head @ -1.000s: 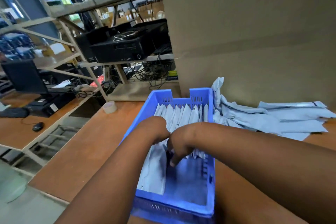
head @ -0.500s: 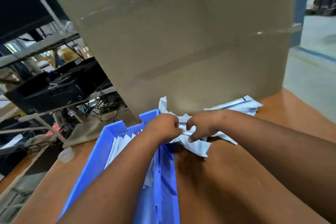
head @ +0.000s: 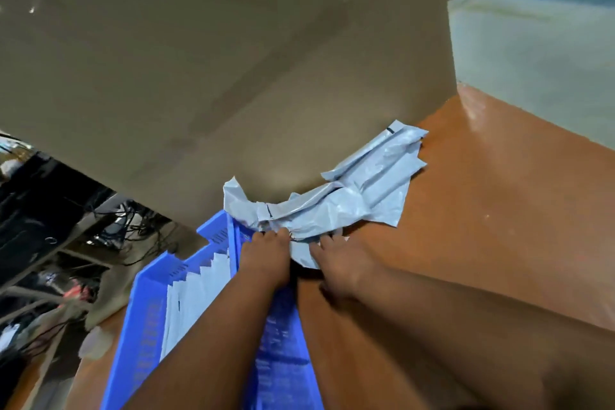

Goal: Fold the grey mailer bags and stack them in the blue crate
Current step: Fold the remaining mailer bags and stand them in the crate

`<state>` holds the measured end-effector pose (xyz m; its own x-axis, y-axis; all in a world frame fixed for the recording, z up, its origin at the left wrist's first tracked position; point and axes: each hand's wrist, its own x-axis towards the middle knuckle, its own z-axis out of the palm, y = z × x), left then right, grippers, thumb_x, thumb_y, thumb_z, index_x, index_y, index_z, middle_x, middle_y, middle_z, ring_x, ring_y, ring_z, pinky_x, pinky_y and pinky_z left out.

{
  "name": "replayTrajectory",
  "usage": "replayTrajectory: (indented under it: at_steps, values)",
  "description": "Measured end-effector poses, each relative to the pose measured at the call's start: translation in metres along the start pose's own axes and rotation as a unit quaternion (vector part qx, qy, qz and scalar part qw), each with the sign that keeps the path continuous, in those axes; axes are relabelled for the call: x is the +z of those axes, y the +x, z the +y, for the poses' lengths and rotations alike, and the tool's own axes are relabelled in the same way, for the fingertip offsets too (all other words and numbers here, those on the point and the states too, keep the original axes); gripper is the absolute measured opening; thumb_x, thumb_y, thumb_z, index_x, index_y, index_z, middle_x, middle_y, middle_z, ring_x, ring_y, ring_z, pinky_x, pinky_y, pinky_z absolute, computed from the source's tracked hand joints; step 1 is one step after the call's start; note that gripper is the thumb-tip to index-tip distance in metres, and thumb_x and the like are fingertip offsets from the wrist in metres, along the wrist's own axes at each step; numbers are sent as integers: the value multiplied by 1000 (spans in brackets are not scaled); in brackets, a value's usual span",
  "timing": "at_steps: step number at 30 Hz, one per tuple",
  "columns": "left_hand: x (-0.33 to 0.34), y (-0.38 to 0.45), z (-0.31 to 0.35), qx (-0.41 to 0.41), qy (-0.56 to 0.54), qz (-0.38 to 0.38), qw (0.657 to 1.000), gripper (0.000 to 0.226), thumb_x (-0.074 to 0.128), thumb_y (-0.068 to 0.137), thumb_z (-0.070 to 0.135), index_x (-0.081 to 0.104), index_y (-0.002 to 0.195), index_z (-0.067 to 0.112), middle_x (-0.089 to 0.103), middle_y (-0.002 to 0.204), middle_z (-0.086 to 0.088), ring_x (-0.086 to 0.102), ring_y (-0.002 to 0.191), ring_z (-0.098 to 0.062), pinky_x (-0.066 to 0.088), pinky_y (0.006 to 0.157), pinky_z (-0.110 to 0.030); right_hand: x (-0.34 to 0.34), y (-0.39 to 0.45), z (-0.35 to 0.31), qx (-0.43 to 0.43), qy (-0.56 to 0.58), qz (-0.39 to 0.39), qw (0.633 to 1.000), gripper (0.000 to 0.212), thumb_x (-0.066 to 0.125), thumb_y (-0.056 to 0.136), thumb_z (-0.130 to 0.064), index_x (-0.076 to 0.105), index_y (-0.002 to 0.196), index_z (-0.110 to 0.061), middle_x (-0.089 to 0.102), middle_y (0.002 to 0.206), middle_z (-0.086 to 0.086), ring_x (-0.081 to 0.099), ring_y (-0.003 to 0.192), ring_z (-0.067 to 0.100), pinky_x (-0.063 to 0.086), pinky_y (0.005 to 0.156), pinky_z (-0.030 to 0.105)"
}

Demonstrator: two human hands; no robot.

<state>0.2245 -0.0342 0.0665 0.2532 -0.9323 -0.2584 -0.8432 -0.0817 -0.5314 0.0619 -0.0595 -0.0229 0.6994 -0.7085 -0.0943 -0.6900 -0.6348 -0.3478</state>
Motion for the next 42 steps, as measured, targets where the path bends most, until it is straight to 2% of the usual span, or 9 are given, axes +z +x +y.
replayTrajectory:
  at_steps: [4, 8, 13, 18, 20, 23, 32, 36, 42]
  values:
    - [1, 1, 7, 9, 0, 4, 1000, 41, 56, 89, 18, 43, 128, 18, 67, 120, -11, 55, 116, -36, 50, 90, -47, 25, 6, 16, -42, -33, 26, 998, 71, 62, 88, -25, 40, 155, -16, 51, 138, 14, 51, 124, 39, 46, 94, 48]
    - [5, -7, 22, 51, 14, -43, 998, 44, 59, 90, 19, 48, 132, 19, 65, 126, -9, 57, 117, -36, 47, 95, -47, 36, -10, 54, -75, -20, 44, 996, 60, 49, 101, -23, 40, 161, -23, 43, 161, 12, 40, 147, 38, 35, 120, 49]
    - [2, -24, 67, 132, 2, -99, 986, 36, 62, 92, 37, 63, 122, 18, 70, 123, -10, 69, 110, -34, 55, 89, -41, 21, -62, 99, -134, -55, 26, 989, 58, 39, 111, -21, 30, 166, -32, 28, 172, 4, 24, 158, 32, 18, 130, 45]
    - [7, -64, 145, 127, -83, 35, 988, 64, 61, 85, 58, 48, 137, 23, 47, 139, -9, 50, 125, -31, 47, 101, -47, 16, -135, 157, -137, -42, 48, 989, 68, 44, 99, -18, 36, 163, -39, 33, 172, 1, 31, 158, 30, 14, 128, 43]
    - [14, -91, 175, 143, -186, 48, 971, 90, 54, 87, 66, 27, 159, 20, 27, 162, -9, 31, 147, -31, 34, 120, -51, 14, -163, 182, -148, -55, 36, 987, 71, 49, 93, -16, 41, 160, -39, 37, 170, 3, 35, 157, 30, 18, 126, 45]
    - [34, -124, 217, 172, -211, 78, 959, 92, 36, 98, 67, 7, 170, 18, 4, 177, -9, 8, 163, -31, 8, 131, -54, 9, -210, 211, -143, -58, 17, 988, 73, 48, 97, -22, 30, 164, -45, 27, 174, -1, 25, 161, 25, 12, 129, 44]
    - [32, -157, 288, 190, -243, 198, 930, 88, 38, 104, 71, 25, 168, 13, 14, 177, -12, 10, 164, -30, 18, 126, -65, -10, -312, 241, -95, -48, 24, 994, 64, 34, 109, -40, 10, 167, -49, 10, 178, -8, 11, 164, 16, 1, 132, 38]
    - [9, -178, 304, 201, -251, 238, 916, 89, 38, 104, 71, 20, 169, 12, 5, 178, -13, -1, 164, -36, 8, 126, -70, -26, -339, 254, -106, -33, -21, 994, 73, 41, 104, -62, 8, 167, -49, -1, 178, -11, -5, 163, 8, -1, 133, 39]
    - [-47, -195, 354, 193, -330, 307, 871, 65, 36, 108, 33, 26, 166, 5, 12, 177, -10, 4, 165, -27, 15, 132, -54, -56, -328, 244, 28, -18, 108, 994, 54, 34, 107, -55, 39, 157, -35, 27, 174, 0, 18, 162, 20, 15, 132, 48]
